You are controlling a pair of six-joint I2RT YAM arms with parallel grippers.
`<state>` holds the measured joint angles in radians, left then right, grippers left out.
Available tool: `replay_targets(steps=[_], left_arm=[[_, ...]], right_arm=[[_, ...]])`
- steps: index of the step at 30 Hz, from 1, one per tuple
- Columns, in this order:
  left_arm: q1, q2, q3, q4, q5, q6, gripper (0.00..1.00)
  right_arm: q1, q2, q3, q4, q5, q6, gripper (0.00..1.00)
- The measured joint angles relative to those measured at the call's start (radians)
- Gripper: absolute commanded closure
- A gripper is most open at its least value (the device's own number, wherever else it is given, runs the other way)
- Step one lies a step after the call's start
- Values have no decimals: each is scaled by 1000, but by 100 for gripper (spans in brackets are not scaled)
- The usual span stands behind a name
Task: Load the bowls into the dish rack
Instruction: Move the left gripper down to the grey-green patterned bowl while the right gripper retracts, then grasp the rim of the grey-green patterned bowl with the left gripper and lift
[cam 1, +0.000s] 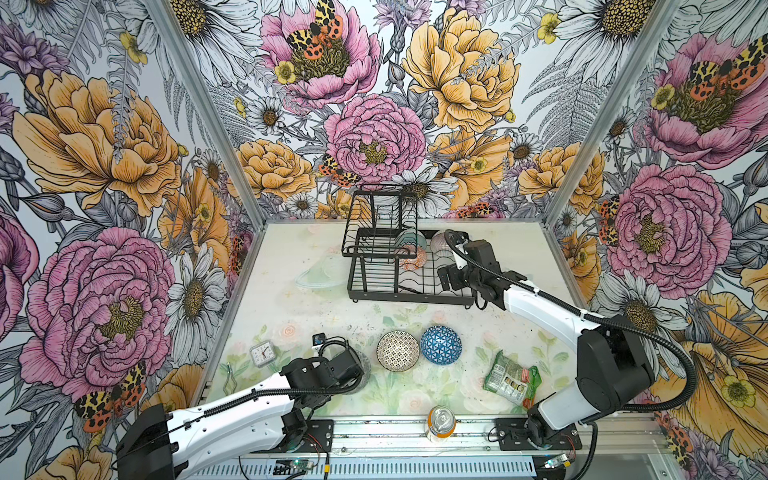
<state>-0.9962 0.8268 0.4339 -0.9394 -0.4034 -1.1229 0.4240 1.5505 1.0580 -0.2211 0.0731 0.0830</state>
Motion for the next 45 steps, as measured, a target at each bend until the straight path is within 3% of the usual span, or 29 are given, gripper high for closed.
replay_targets(steps=[13,30,45], left_arm=[[0,-1,2,14,5,8,100],[15,-52,34,-24,-6,113,100],[84,-30,187,-12,-142,322,100]], right_arm=[[0,-2,0,0,-1,0,0],[0,-11,0,0,-23,0,1],[-7,-58,0,-6,-49,0,1]])
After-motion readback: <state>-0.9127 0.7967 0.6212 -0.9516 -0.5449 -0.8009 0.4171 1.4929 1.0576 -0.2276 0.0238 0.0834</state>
